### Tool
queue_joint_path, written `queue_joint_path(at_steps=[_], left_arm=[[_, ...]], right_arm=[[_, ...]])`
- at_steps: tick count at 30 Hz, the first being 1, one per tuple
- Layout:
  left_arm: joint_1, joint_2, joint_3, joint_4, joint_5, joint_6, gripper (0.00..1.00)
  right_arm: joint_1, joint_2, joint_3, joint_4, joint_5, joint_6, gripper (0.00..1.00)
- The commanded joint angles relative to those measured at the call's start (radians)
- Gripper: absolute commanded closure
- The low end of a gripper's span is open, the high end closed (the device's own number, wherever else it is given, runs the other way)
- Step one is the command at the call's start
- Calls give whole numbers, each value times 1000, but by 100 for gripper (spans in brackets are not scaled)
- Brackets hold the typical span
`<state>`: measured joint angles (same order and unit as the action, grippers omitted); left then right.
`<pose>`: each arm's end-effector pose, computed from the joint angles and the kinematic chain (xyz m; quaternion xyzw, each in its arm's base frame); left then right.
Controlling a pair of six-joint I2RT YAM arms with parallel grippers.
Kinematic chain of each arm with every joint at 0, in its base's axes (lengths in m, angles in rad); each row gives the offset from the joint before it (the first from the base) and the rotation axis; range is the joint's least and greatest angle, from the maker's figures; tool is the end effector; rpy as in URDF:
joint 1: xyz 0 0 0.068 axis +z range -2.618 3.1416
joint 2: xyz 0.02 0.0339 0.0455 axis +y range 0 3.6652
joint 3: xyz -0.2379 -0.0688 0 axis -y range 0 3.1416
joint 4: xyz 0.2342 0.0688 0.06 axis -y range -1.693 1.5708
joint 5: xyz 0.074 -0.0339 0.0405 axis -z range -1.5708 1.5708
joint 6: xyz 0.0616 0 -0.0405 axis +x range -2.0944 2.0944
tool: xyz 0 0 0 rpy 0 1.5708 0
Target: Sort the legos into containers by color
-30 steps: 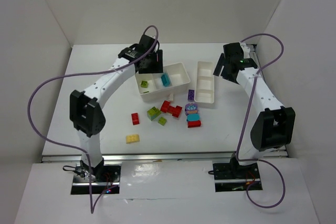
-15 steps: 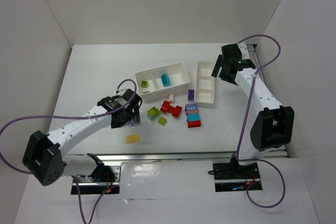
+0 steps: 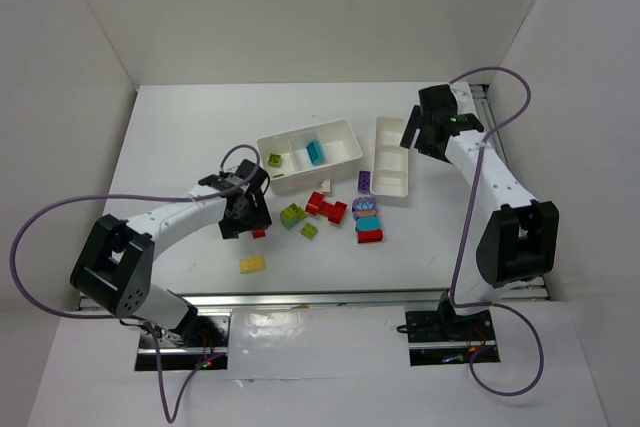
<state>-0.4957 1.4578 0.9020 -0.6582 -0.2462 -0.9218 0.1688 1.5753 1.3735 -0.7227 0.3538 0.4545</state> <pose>0.2451 -0.1155 0.1520 -0.2278 0.9500 -0.0229 0.2124 0.3406 0.0364 0.2580 0.1882 0.9160 -0.0630 0.3487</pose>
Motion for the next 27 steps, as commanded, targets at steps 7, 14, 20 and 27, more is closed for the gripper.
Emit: queue_joint_path(at_steps=[7,14,20,27], left_arm=[[26,124,2,114,30,-17,27],[26,70,37,33,-50,-35,52],[26,-95,142,-60,-140,24,73],[16,-56,405,-24,-32,244,81]], right_arm=[[9,-8,-13,19,28,-4,0],[18,-8,-13,19,28,-4,0],[18,2,-13,19,28,-4,0],[18,11,-13,28,28,6,0]])
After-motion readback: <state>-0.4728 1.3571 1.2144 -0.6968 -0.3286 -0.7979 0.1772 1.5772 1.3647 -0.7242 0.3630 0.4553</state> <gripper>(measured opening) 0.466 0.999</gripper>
